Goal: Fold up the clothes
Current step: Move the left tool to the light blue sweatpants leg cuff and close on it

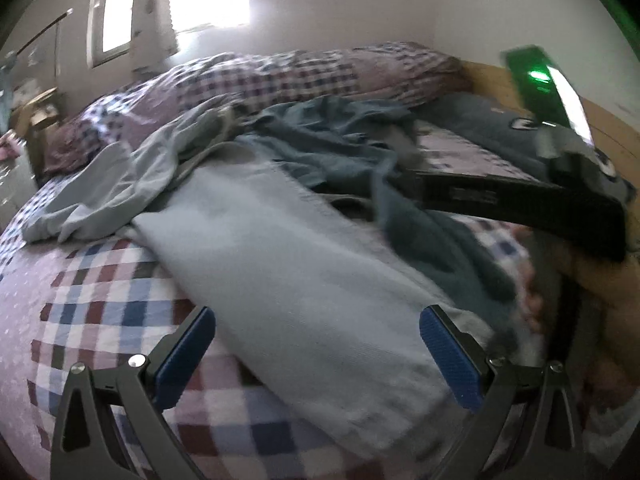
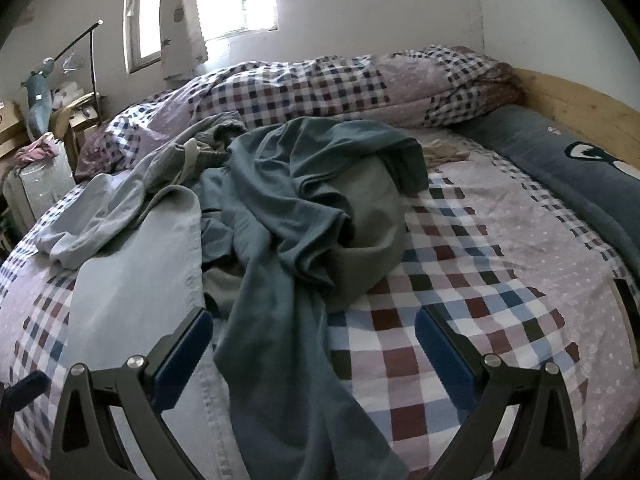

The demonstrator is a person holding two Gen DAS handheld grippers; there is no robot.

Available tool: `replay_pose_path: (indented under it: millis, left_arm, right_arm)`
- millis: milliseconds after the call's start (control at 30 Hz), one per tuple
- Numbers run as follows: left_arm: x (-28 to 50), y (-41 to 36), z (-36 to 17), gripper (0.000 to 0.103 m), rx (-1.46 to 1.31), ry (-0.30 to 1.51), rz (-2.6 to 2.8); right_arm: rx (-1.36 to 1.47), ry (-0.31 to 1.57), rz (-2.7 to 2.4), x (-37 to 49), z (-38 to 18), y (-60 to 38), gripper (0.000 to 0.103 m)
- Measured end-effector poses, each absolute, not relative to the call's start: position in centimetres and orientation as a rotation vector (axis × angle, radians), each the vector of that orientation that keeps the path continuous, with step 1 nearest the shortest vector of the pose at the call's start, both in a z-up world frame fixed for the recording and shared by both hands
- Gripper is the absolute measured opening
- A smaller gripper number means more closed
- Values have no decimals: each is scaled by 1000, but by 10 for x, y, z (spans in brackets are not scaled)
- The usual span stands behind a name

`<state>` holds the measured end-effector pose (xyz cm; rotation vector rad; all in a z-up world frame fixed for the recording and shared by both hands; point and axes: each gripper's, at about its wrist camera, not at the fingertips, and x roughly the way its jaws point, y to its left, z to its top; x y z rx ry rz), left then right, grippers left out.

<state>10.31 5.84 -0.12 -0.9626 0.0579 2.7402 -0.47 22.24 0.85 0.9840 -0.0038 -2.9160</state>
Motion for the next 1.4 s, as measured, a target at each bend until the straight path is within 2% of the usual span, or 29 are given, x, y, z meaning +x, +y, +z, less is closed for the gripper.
replay_pose_path:
  millis: [267,767,933,1067,1400]
  left_arm:
    - [133,101,-8,103,-939,140,2618]
    - [125,126,-35,103,-933,393,2692]
    - [123,127,-35,99,-907,423,2700]
    - [122,128,-39,93,-931,457,2686]
    - [128,136,-46,92,-927,556,2628]
  right_arm:
    - [959,-35,-2955,14,19,252,103]
    - [938,-64,-2954,32,32,287,103]
    - [940,-103,-2957,29,33,291,103]
    - [936,-103,-2954,28,33,288,103]
    - [933,-98,-2949,26,32,283,103]
